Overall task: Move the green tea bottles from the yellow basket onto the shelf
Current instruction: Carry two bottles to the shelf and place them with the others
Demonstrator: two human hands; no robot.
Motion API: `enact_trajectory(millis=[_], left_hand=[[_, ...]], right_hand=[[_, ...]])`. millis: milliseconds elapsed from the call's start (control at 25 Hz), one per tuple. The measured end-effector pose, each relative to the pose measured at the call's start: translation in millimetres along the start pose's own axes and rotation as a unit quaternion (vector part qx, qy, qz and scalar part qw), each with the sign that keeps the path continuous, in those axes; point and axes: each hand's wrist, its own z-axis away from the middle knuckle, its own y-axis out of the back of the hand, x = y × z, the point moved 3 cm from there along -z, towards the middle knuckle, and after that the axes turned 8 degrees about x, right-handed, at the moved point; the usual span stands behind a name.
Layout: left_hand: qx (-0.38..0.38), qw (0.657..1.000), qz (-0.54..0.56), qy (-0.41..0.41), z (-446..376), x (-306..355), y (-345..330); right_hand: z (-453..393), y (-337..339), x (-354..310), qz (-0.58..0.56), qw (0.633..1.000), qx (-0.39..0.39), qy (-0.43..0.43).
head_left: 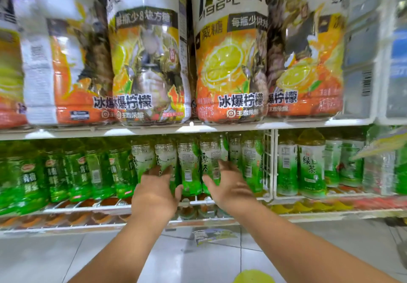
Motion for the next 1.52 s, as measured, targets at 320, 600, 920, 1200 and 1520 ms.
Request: enact_trajectory(millis=[320, 600, 920, 1200, 1520], left_hand=[[0.082, 0.985, -0.127, -0.089, 82.8, -3.2, 82.0], [0.083, 0.991, -0.094, -0.044, 184.1, 35.1, 194.7], [0.074, 0.997, -0.004, -0.034, 308.0, 93.5, 296.3], [0.124, 0.979, -0.002, -0.16, 406.0, 108.6, 313.4], [0.092, 0.961, -0.013, -0.261, 487.2, 184.7, 333.8]], right_hand=[[82.6, 90.2, -17.3, 0.231, 0.959, 0.049, 0.153], [187.4, 178.9, -14.9, 0.233, 0.953, 0.062, 0.182], [310.8, 258.8, -8.4, 0.228, 0.949, 0.111, 0.189], [442.6, 271.7, 10.8, 0.207, 0.959, 0.153, 0.115], [553.2, 335.0, 96.8, 0.211, 0.952, 0.223, 0.011]])
